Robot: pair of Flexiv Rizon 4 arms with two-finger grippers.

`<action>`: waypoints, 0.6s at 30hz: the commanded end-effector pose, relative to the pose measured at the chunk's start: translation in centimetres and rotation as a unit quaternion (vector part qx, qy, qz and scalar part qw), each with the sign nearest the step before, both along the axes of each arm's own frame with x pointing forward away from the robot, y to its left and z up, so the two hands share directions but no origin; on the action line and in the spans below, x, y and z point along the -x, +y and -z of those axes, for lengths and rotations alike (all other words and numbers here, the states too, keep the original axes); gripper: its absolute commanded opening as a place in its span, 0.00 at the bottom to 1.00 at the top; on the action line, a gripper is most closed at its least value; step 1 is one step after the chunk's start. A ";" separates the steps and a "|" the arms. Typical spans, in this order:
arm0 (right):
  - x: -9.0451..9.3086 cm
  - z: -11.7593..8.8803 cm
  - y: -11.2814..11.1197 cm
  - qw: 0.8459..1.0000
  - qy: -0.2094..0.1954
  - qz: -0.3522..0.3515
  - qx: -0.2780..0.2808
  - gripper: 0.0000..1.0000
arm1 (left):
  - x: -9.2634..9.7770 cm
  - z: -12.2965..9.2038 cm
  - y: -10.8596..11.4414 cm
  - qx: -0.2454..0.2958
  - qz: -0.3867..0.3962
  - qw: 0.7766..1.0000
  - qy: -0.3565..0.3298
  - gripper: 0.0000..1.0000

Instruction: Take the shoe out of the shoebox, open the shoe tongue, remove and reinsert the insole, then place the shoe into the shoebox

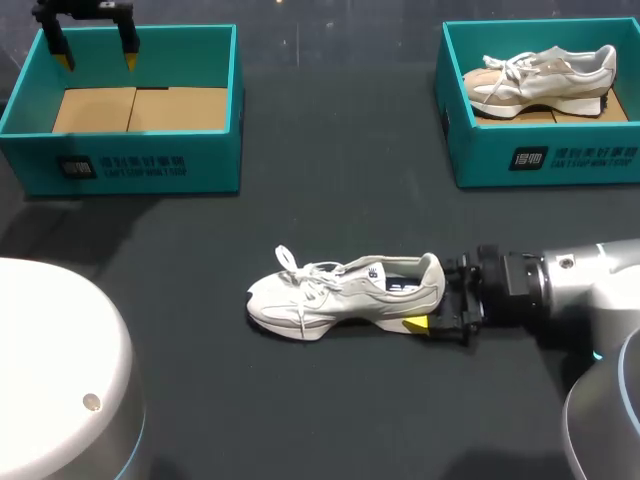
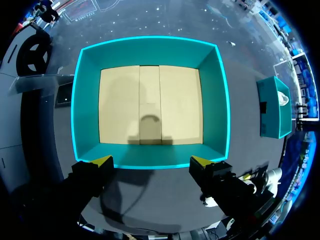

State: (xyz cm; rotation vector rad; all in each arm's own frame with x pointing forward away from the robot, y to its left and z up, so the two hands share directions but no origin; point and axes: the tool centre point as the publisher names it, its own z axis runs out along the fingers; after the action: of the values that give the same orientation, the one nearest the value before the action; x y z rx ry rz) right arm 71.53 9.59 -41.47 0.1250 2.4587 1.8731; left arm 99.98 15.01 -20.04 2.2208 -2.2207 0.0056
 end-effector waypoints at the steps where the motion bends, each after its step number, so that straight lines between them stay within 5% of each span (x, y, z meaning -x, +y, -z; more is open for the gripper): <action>1: -0.3 -0.1 -0.5 1.000 0.003 -0.003 0.003 0.00 | 0.0 0.0 0.0 -0.001 0.000 1.000 0.000 1.00; 18: -0.4 -0.5 -0.5 1.000 0.007 -0.012 0.017 0.00 | 0.0 0.0 0.0 -0.001 0.000 1.000 0.000 1.00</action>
State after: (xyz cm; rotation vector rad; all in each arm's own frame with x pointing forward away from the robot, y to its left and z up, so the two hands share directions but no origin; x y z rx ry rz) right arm 71.90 9.13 -41.09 0.1106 2.5053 1.8493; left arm 99.98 15.01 -20.04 2.2208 -2.2207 0.0056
